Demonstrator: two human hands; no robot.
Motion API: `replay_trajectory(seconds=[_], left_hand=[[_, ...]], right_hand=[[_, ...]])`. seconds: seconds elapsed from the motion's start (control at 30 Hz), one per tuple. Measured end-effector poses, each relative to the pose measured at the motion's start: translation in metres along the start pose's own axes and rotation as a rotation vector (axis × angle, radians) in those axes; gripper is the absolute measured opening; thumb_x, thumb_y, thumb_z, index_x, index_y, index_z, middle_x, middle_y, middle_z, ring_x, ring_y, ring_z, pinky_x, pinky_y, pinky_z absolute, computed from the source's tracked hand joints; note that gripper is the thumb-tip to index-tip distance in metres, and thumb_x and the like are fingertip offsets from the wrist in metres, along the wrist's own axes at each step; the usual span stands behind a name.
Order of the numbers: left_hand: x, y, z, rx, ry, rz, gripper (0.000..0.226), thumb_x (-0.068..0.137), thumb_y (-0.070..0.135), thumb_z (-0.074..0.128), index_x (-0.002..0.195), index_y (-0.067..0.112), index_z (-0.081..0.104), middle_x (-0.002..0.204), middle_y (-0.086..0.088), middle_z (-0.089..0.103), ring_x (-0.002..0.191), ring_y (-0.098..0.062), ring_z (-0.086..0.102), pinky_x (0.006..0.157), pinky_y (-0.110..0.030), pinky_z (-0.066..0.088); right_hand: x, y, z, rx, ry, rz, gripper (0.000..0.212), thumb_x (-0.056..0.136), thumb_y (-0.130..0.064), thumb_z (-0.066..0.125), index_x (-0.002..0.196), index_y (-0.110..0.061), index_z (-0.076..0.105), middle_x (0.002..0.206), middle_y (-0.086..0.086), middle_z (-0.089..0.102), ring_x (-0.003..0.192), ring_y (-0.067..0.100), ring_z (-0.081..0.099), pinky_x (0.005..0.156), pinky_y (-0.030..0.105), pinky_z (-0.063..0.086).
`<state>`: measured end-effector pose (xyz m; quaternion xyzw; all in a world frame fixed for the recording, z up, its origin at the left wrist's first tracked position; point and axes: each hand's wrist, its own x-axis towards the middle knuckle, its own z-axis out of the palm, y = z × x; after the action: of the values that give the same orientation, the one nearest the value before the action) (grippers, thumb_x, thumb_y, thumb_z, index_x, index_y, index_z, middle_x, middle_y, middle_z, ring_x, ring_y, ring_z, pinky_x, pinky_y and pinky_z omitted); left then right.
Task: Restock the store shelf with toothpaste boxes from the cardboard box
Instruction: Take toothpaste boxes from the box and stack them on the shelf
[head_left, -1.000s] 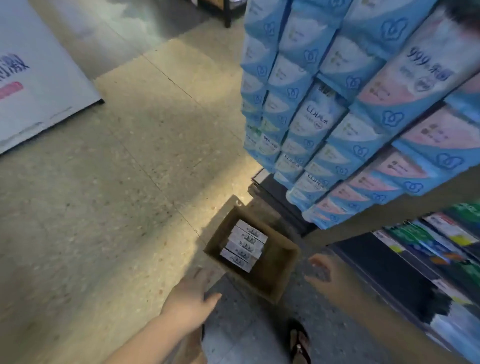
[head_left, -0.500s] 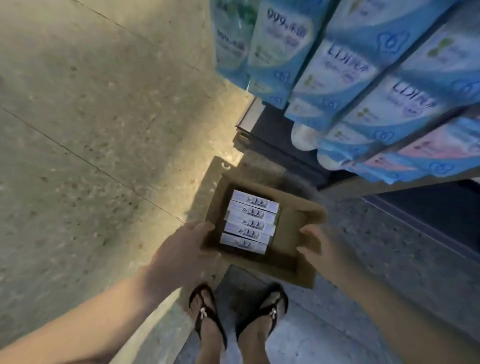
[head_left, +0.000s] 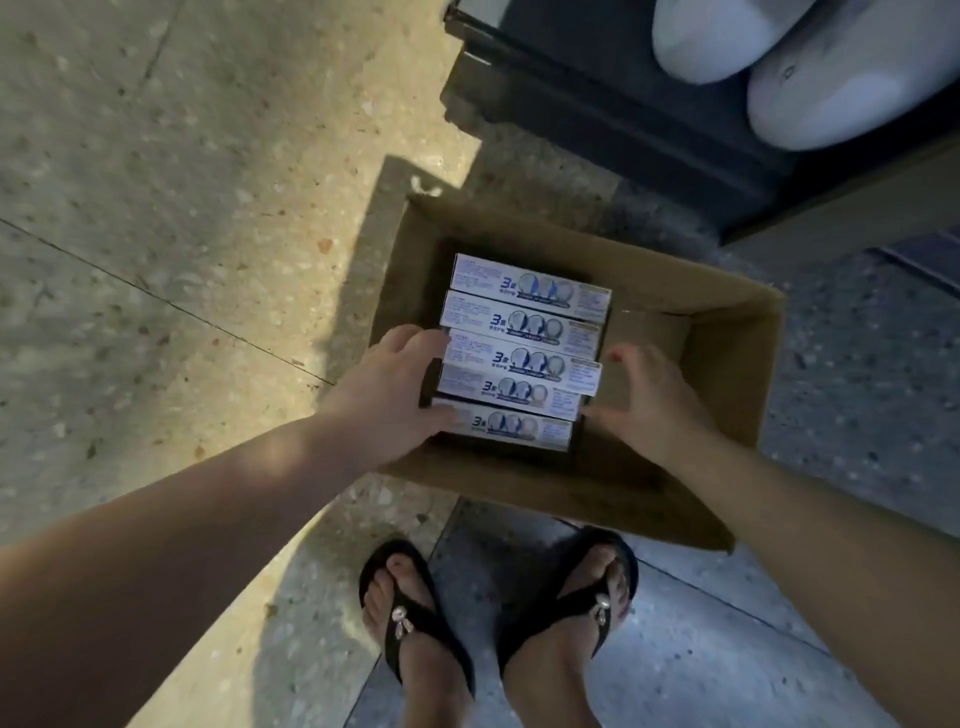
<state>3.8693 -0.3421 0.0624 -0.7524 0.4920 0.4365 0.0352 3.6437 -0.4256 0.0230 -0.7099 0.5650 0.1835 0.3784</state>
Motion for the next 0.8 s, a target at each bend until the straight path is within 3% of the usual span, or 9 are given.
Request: replay_trajectory(seconds=[0.23, 0.37, 0.47, 0.6, 0.7, 0.8], left_hand=[[0.046, -0.014, 0.017, 0.088, 0.116, 0.034, 0.089, 0.073, 0.03, 0.073, 0.143, 0.029, 0.018, 0.153, 0.0, 0.019, 0.138, -0.026, 0.026, 0.108, -0.043, 0.033], [0.062, -0.013, 0.018, 0.12, 0.12, 0.052, 0.092, 0.073, 0.028, 0.073, 0.144, 0.029, 0.015, 0.154, -0.001, 0.015, 0.141, -0.027, 0.02, 0.111, -0.044, 0.029], [0.068, -0.012, 0.017, 0.153, 0.113, 0.089, 0.085, 0.076, 0.023, 0.069, 0.144, 0.025, 0.018, 0.151, -0.003, 0.019, 0.137, -0.027, 0.026, 0.107, -0.041, 0.035], [0.077, -0.008, 0.019, 0.208, 0.101, 0.108, 0.072, 0.08, 0.014, 0.061, 0.142, 0.023, 0.025, 0.146, -0.004, 0.02, 0.133, -0.027, 0.031, 0.101, -0.04, 0.039], [0.083, -0.009, 0.025, 0.211, 0.11, 0.072, 0.075, 0.079, 0.014, 0.063, 0.141, 0.027, 0.024, 0.145, -0.004, 0.018, 0.131, -0.028, 0.031, 0.101, -0.041, 0.04], [0.087, -0.01, 0.035, 0.223, 0.155, 0.042, 0.073, 0.076, 0.016, 0.068, 0.137, 0.028, 0.027, 0.142, -0.007, 0.021, 0.128, -0.029, 0.033, 0.098, -0.042, 0.042]], right_hand=[[0.032, 0.011, 0.041, 0.003, 0.096, 0.051, 0.064, 0.073, -0.035, 0.072, 0.124, -0.018, 0.036, 0.13, 0.004, 0.045, 0.118, 0.023, 0.045, 0.091, 0.038, 0.041], [0.033, 0.011, 0.056, -0.022, 0.197, 0.016, 0.056, 0.075, -0.036, 0.07, 0.118, -0.018, 0.038, 0.12, 0.004, 0.053, 0.105, 0.021, 0.053, 0.078, 0.035, 0.046], [0.021, 0.016, 0.055, -0.014, 0.171, -0.054, 0.055, 0.081, -0.033, 0.065, 0.125, -0.02, 0.036, 0.127, 0.004, 0.047, 0.095, 0.017, 0.054, 0.065, 0.026, 0.042], [-0.006, 0.045, 0.04, 0.007, 0.084, -0.068, 0.056, 0.085, -0.029, 0.061, 0.135, -0.02, 0.037, 0.137, 0.002, 0.037, 0.109, 0.021, 0.053, 0.084, 0.027, 0.043], [-0.026, 0.073, 0.029, -0.024, 0.079, 0.002, 0.054, 0.082, -0.026, 0.064, 0.132, -0.016, 0.044, 0.136, 0.003, 0.039, 0.111, 0.021, 0.051, 0.084, 0.022, 0.038], [-0.039, 0.095, 0.024, 0.02, 0.143, 0.054, 0.052, 0.076, -0.018, 0.071, 0.125, -0.01, 0.053, 0.13, 0.01, 0.046, 0.107, 0.026, 0.054, 0.085, 0.031, 0.044]])
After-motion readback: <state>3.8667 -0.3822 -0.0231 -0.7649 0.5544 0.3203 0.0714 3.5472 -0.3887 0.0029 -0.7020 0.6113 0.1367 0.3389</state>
